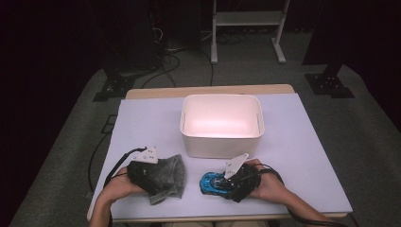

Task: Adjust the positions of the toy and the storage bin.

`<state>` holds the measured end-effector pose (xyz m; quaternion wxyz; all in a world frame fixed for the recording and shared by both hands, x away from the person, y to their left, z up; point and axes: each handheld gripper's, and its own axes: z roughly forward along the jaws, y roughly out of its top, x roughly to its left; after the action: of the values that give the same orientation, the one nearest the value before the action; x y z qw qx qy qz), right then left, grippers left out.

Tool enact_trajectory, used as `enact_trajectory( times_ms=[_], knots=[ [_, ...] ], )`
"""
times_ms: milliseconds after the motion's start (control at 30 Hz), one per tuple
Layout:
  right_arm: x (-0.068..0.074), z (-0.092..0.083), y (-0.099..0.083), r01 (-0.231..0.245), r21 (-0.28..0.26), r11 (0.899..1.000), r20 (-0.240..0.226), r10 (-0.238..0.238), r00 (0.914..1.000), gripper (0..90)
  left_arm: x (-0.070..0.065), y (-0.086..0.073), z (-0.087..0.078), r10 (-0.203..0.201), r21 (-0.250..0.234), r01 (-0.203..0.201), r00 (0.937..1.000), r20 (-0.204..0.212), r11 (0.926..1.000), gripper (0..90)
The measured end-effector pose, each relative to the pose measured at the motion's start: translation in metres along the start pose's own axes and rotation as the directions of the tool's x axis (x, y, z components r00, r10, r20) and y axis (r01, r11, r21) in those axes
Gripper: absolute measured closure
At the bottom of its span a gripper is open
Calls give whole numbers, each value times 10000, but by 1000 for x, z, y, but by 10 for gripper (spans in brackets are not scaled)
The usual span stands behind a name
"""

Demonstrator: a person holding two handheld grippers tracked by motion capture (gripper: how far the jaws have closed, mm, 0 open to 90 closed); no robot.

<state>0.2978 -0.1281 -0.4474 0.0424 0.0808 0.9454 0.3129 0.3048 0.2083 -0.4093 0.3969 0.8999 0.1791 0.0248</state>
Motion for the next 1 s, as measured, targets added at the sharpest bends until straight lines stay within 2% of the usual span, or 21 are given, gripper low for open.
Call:
enact_trajectory(
  times_ms=[133, 233, 433, 567, 1000],
  knots=[
    [-1, -3, 0, -103, -257, 9996, -146, 99, 9998, 253, 1, -1, 0, -50, 4, 50, 10000, 3, 10000, 99],
    [0, 0, 2, -29, -110, 9999, -218, 27, 9998, 254, 1, -1, 1, -42, 21, 42, 10000, 16, 10000, 98],
    [-1, -2, 6, -82, -234, 9997, -392, 73, 9992, 253, 1, -1, -1, -14, -7, 14, 10000, -16, 10000, 98],
    [-2, -6, 7, -14, -249, 9997, -319, 6, 9995, 254, 1, -1, -1, -7, -19, 7, 10000, -20, 10000, 99],
    [-5, -39, 28, 22, -621, 9981, -593, -59, 9982, 253, 2, -3, -5, -69, -129, 67, 9999, -93, 9999, 98]
  ],
)
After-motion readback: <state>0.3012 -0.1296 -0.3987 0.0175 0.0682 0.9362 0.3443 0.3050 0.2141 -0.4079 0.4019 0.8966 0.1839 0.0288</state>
